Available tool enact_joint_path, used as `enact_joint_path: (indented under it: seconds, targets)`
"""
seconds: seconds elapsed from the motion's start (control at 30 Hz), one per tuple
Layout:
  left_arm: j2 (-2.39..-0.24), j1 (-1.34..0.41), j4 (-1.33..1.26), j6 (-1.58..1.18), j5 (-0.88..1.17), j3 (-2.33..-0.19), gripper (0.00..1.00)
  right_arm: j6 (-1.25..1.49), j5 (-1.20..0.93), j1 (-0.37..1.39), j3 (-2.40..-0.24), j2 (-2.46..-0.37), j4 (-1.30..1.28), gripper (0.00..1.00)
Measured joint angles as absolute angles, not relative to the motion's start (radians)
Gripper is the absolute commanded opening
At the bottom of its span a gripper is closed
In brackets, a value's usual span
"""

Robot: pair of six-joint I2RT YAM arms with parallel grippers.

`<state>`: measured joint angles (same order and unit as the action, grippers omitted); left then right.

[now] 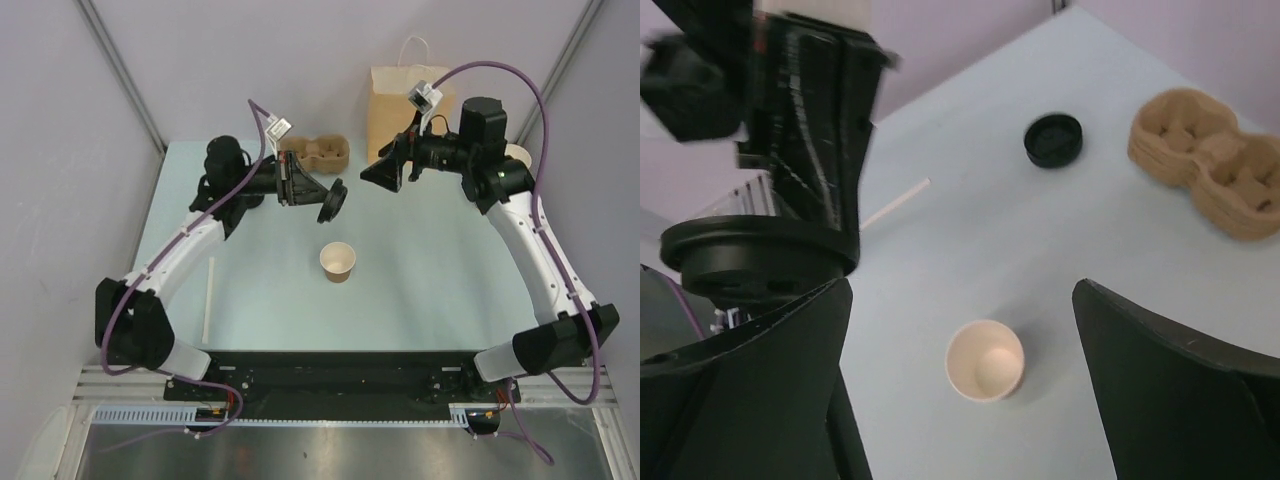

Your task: Pack the takeout coffee

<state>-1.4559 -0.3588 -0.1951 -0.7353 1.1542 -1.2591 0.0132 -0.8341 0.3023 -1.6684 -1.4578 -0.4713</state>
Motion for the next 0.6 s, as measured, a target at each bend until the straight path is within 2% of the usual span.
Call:
enact_joint_path:
  seconds: [0.07,0.1,0.27,0.43,0.6]
  targets:
    - [-1.481,-0.355,-0.539,-1.001,1.189,-1.174,0.00,0.058,-0.848,0.310,-1.618,-1.406,-0.405,0.90]
    - [-1.494,-0.352,-0.686,-1.118,1.192,-1.149,0.00,0.091,-0.856,0.316,-1.591,-1.378,-0.362,0.84]
    - [-1.507,-0.332,-1.098,-1.455,1.184,-1.120,0.00,0.250,-0.868,0.363,-1.513,-1.296,-0.237,0.71]
    - [-1.511,-0.329,-1.238,-1.587,1.169,-1.120,0.00,0.348,-0.855,0.426,-1.501,-1.298,-0.180,0.65]
    - [-1.513,-0.328,-1.272,-1.600,1.149,-1.120,0.00,0.486,-0.846,0.438,-1.485,-1.317,-0.080,0.60]
